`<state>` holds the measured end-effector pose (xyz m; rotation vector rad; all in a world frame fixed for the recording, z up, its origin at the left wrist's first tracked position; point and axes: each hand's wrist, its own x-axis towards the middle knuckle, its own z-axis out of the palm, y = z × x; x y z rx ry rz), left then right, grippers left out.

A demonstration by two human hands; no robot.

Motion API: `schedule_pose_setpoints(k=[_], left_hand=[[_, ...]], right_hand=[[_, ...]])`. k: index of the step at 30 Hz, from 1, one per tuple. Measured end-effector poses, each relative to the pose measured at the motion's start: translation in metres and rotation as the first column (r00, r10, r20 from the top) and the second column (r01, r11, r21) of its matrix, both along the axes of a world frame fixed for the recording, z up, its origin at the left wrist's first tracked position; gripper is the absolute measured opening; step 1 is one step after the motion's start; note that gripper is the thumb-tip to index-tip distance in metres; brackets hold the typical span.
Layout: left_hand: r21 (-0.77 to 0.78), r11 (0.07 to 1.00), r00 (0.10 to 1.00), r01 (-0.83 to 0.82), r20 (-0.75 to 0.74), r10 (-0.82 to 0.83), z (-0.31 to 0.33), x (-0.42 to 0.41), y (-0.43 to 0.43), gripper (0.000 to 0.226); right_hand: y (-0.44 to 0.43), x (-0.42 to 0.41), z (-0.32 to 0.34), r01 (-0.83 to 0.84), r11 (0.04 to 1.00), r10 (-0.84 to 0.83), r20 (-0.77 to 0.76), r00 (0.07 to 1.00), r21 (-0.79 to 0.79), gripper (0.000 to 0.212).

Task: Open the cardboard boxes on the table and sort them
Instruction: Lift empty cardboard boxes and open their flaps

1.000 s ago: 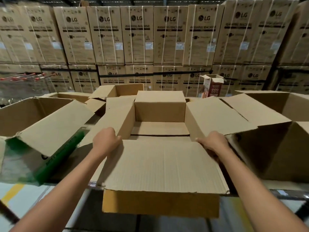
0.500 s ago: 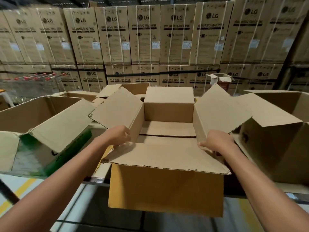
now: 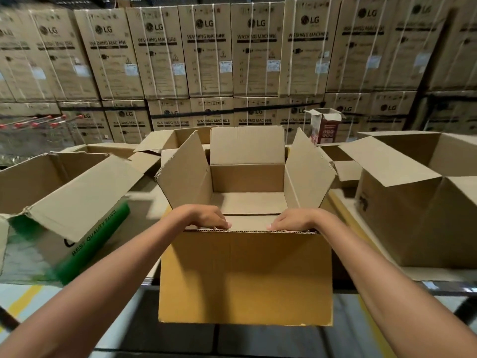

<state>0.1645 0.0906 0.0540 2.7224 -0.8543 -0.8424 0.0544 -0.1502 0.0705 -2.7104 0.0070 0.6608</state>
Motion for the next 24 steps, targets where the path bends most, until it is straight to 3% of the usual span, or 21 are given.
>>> schedule_pose_setpoints(k=[6, 10, 13, 20, 24], left_hand=[[-0.151, 0.986, 0.994, -0.074, -0.095, 0.060, 0.018, -0.005, 0.007, 0.033], [-0.014, 1.000, 0.975, 0.008, 0.223, -0.004, 0.003, -0.027, -0.007, 0.042], [-0.053, 0.997, 0.944, -0.051, 0.325, 0.065, -0.008, -0.039, -0.010, 0.042], [-0.223, 0.967, 0.946, -0.127, 0.266, 0.185, 0.004, -0.051, 0.009, 0.047], [-0.263, 0.958, 0.937, -0.118, 0.288, 0.195, 0.006, -0.063, 0.023, 0.047]], right_hand=[[0.014, -0.018, 0.023, -0.006, 0.999, 0.006, 0.015, 1.000, 0.043, 0.082], [0.036, -0.027, 0.006, 0.015, 0.996, -0.007, 0.089, 0.996, -0.083, 0.077], [0.039, -0.032, -0.008, 0.057, 0.988, -0.027, 0.200, 0.979, -0.144, 0.072], [0.033, -0.036, -0.007, 0.114, 0.991, -0.094, 0.235, 0.967, -0.071, 0.070], [0.049, -0.056, 0.003, 0.102, 0.995, -0.099, 0.314, 0.944, 0.009, 0.055]])
